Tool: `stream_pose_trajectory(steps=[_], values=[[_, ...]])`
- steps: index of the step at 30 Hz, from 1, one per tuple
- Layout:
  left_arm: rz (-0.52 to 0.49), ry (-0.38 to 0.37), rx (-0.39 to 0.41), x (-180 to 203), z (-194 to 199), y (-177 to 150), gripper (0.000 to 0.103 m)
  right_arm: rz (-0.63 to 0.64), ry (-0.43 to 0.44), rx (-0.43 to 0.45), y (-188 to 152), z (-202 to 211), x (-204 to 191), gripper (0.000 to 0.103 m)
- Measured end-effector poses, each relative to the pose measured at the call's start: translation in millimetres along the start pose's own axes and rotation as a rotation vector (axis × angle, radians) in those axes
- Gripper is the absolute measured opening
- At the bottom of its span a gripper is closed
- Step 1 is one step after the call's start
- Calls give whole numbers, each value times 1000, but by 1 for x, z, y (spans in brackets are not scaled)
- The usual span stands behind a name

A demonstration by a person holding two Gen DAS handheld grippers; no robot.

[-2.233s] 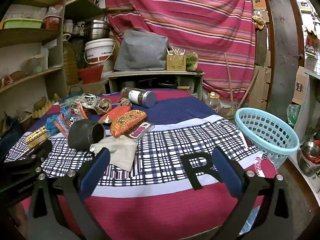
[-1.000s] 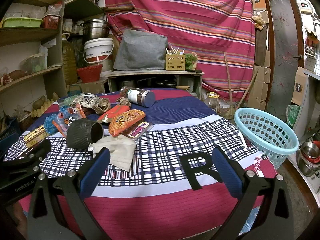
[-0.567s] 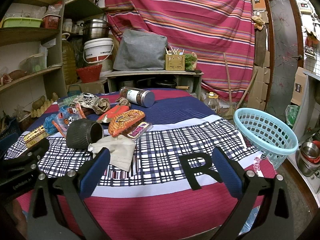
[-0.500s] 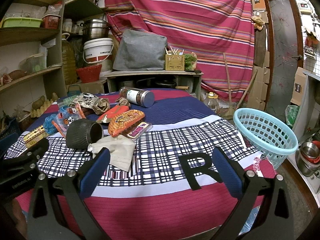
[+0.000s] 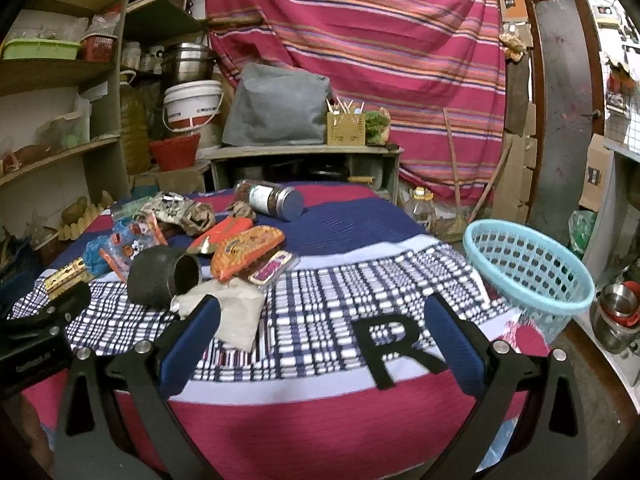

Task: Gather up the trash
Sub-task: 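Grasp the black ribbed cylinder with the left gripper while the right gripper reaches the white cloth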

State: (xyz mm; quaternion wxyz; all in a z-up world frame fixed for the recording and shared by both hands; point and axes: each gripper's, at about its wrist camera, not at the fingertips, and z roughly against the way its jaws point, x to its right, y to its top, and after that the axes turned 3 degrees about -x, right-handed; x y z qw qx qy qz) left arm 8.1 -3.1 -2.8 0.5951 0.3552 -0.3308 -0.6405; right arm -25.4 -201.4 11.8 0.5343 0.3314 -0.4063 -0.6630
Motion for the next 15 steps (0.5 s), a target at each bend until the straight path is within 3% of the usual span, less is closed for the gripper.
stream_pose_trajectory(steps=[8, 15], values=[[7, -64, -50, 3, -33, 17, 98, 5, -33, 10, 19, -32, 15, 99], [-32, -99, -57, 19, -59, 30, 98, -47, -23, -46, 13, -63, 24, 99]])
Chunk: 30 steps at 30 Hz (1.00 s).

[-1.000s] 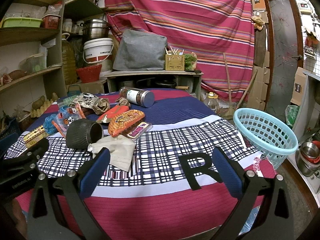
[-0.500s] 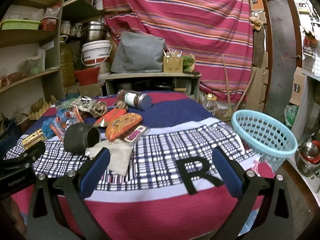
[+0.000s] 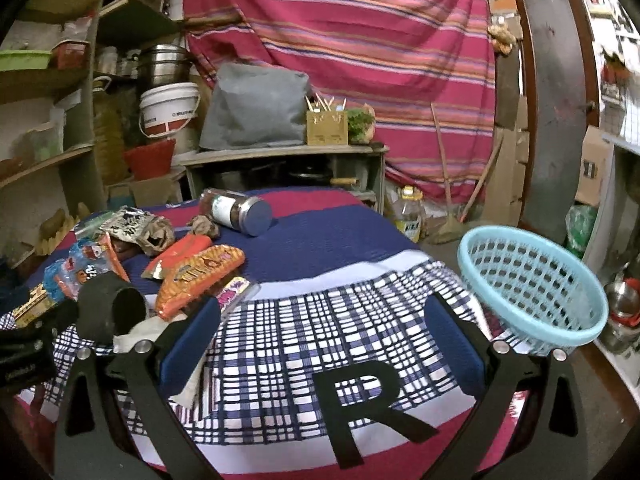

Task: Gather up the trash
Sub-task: 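Grasp the black ribbed cylinder with the left gripper while the right gripper reaches the white cloth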

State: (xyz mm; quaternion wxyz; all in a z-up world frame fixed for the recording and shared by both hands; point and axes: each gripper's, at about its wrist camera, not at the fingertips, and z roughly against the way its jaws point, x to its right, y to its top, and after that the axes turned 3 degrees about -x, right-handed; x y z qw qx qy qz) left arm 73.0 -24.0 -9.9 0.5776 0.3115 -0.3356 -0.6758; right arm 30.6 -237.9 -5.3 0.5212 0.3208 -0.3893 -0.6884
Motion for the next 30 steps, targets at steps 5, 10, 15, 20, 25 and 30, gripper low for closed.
stream_pose_trajectory(steps=[5, 10, 15, 20, 25, 30], values=[[-23, -20, -20, 4, -22, 13, 98, 21, 3, -19, -6, -9, -5, 99], [-1, -62, -74, -1, -39, 15, 98, -24, 7, -17, -7, -10, 1, 99], [6, -86, -117, -2, -51, 12, 98, -4, -34, -80, -8, -17, -3, 99], [-22, -94, -137, 4, -56, 11, 98, 28, -15, -75, -10, -15, -8, 99], [-6, -106, -156, 0, -57, 9, 76, 22, 24, -106, -16, -17, -13, 99], [2, -69, -136, -3, -47, 4, 74, 61, 26, -97, -20, -15, -22, 99]])
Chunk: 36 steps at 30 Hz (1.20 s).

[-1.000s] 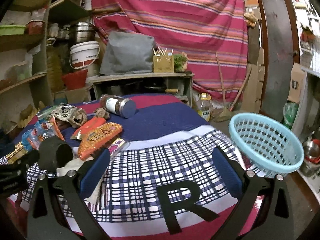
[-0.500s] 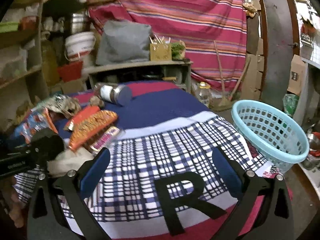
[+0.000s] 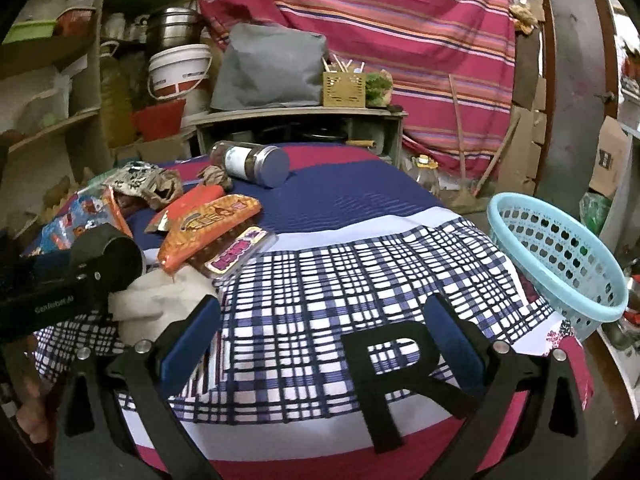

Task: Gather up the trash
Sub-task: 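Grasp the black ribbed cylinder with the left gripper while the right gripper reaches the white cloth, then close the right gripper on the white cloth while the left gripper holds the cylinder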

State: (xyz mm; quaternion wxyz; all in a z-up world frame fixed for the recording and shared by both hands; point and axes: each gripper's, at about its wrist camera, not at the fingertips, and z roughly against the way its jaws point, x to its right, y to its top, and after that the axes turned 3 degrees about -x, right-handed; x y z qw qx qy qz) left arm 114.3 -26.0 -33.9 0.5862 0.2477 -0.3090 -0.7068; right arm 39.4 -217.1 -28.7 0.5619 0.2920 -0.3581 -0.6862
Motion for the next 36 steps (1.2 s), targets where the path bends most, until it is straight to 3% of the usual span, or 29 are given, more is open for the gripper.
stream_pose_trajectory(steps=[8, 18, 22, 27, 30, 34, 36], values=[[35, 136, 80, -26, 44, -22, 74, -9, 49, -35, -2, -5, -11, 99], [177, 153, 93, -69, 53, -29, 74, 46, 100, -62, 0, -15, -42, 99], [215, 136, 89, -79, 52, -30, 74, 87, 97, -109, -1, -25, -50, 79], [223, 122, 81, -80, 49, -30, 74, 105, 144, -160, -5, -32, -56, 64], [210, 126, 88, -76, 50, -31, 74, 121, 150, -158, -7, -31, -61, 55], [207, 124, 86, -74, 50, -31, 74, 112, 211, -162, -9, -30, -63, 36], [203, 125, 85, -72, 50, -31, 74, 118, 214, -159, -9, -29, -65, 33]])
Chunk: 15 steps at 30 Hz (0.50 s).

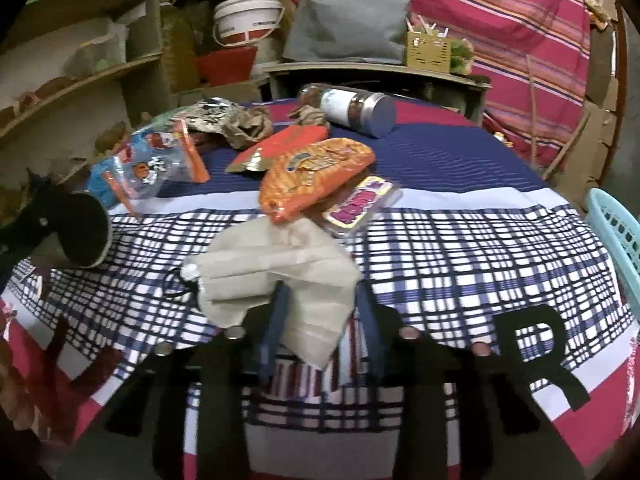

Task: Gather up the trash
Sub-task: 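Close the right gripper on the white cloth while the left gripper holds the cylinder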

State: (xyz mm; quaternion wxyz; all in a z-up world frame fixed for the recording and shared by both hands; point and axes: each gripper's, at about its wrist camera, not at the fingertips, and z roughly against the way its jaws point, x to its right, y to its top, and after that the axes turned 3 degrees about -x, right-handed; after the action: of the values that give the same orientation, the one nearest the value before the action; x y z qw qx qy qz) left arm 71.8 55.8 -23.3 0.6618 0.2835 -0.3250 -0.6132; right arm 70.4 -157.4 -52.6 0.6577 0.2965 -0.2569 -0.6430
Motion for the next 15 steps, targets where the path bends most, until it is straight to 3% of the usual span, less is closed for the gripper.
stream_pose_trajectory(steps=[5, 10, 15], values=[[-20, 3, 10, 5, 3, -1, 74, -39, 44, 1, 0, 7, 15, 14], [-4, -34, 3, 13, 4, 1, 74, -96, 58, 22, -3, 24, 47, 5], [-32, -58, 12, 33, 7, 0, 74, -150, 45, 74, 0, 43, 79, 4]])
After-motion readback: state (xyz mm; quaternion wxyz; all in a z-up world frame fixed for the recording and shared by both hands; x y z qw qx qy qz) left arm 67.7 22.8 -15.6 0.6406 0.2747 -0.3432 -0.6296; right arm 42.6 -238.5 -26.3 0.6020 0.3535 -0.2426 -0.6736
